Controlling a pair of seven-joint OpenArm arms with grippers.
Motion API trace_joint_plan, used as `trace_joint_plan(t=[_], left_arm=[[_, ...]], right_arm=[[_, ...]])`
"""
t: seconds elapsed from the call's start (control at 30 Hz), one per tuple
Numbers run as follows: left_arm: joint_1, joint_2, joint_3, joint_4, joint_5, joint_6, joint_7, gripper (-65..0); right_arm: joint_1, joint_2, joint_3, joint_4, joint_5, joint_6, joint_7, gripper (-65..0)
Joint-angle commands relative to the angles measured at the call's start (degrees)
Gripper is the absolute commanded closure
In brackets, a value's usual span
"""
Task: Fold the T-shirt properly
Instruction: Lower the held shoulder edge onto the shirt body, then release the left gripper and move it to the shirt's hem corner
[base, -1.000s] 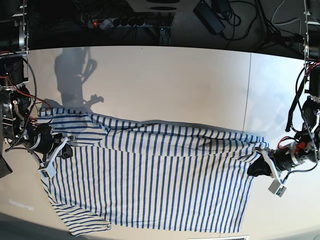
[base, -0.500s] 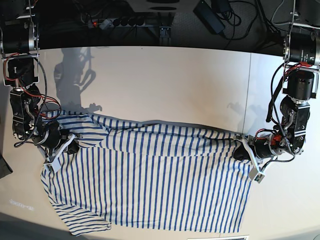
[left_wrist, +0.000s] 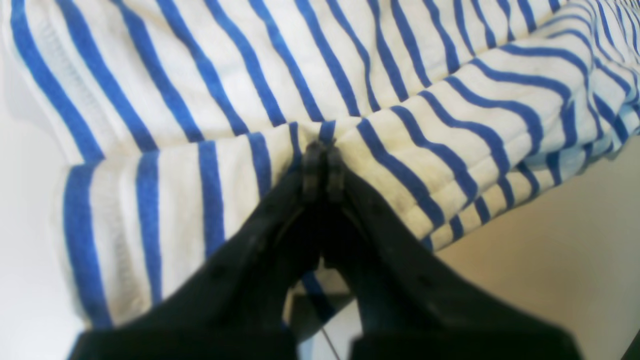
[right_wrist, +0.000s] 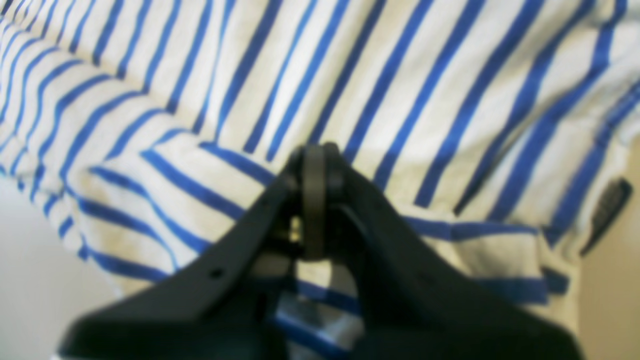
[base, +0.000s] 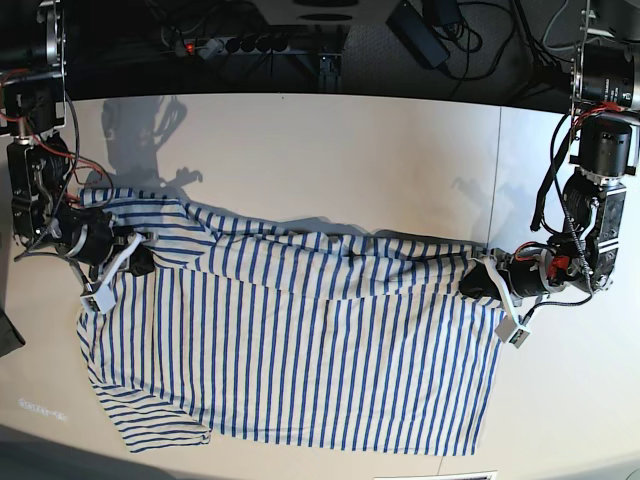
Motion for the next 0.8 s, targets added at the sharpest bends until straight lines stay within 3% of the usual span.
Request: trace_joint_plan(t=[0.0, 0.23, 0.47, 0.77], left_arm=[[1.49, -1.38, 0.17, 1.73, 1.97, -1.21, 3.23, 0.0], [15.93, -4.90, -0.28, 16.94, 0.50, -1.21, 3.26, 0.0], [29.07, -5.01, -6.19, 29.18, 0.46, -1.21, 3.23, 0.0], [36.70, -4.98, -8.90, 37.81, 0.46, -1.21, 2.16, 0.0]], right_arm=[[-1.66, 1.44, 0.74, 1.42, -1.84, 3.06, -3.37, 0.0], [-13.33, 3.26, 9.18, 10.29, -1.57, 3.17, -3.98, 0.0], [-24.17, 4.24, 15.89, 17.59, 1.40, 3.19, -4.96, 0.0], [-31.04, 4.24, 21.86, 21.75, 3.17, 3.19, -4.70, 0.0]])
